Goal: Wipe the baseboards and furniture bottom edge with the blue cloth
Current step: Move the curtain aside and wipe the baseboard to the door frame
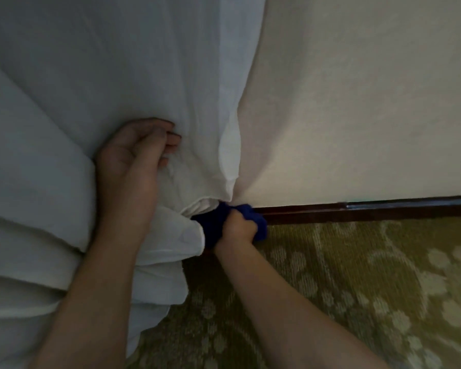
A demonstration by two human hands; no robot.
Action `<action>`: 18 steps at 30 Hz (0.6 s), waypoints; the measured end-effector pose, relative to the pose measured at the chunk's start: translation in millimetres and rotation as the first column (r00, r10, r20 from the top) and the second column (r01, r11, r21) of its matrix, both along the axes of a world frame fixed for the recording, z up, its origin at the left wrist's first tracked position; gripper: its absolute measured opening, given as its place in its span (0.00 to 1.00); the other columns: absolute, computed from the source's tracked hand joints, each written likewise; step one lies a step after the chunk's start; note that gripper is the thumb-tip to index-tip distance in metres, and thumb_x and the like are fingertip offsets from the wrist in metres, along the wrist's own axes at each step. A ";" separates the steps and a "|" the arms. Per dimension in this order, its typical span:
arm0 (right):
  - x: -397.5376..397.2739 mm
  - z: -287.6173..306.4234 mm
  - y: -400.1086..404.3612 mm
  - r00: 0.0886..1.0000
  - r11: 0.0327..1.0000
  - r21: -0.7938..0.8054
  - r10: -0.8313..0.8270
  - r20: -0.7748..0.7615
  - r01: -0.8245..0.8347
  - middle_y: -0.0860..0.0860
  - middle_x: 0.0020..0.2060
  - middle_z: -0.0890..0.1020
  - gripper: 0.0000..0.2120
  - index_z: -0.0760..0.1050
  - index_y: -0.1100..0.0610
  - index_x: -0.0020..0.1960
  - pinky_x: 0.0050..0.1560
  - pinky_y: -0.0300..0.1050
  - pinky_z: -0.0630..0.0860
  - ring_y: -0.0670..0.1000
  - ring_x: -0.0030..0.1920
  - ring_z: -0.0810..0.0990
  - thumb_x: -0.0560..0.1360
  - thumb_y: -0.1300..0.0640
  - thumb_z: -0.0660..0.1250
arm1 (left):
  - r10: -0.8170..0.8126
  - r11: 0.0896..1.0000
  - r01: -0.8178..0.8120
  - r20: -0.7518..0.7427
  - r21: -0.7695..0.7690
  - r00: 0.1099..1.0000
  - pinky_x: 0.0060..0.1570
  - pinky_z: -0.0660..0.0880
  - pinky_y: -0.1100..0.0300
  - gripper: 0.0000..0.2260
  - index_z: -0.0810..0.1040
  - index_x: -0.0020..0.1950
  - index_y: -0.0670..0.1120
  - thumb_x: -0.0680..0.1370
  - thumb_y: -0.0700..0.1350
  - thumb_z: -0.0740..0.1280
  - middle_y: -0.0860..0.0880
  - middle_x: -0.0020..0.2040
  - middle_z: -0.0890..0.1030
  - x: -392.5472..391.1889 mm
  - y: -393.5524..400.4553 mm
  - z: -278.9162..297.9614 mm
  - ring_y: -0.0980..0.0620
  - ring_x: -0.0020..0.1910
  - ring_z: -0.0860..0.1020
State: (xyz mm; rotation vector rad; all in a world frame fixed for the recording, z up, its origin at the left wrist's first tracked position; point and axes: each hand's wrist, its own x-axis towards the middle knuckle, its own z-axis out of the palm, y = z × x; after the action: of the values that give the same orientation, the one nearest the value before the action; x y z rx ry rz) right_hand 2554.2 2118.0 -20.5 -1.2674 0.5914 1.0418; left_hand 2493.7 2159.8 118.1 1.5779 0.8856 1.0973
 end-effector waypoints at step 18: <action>89.6 -19.6 -71.7 0.947 0.940 -0.221 -0.202 0.250 0.259 0.61 0.67 0.73 0.24 0.66 0.61 0.72 0.66 0.57 0.73 0.63 0.64 0.75 0.78 0.55 0.63 | -0.052 0.999 0.052 -0.085 -0.013 0.995 0.46 0.75 0.66 0.07 0.81 0.51 0.44 0.77 0.42 0.64 0.49 0.42 0.83 28.7 -36.7 -16.3 0.59 0.44 0.80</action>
State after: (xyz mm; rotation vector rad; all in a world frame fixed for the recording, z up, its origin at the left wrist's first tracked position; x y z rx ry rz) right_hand 2643.8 2046.3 -40.1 -1.4733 0.6953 0.6297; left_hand 2522.4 2123.1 101.8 1.6402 0.9006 0.9932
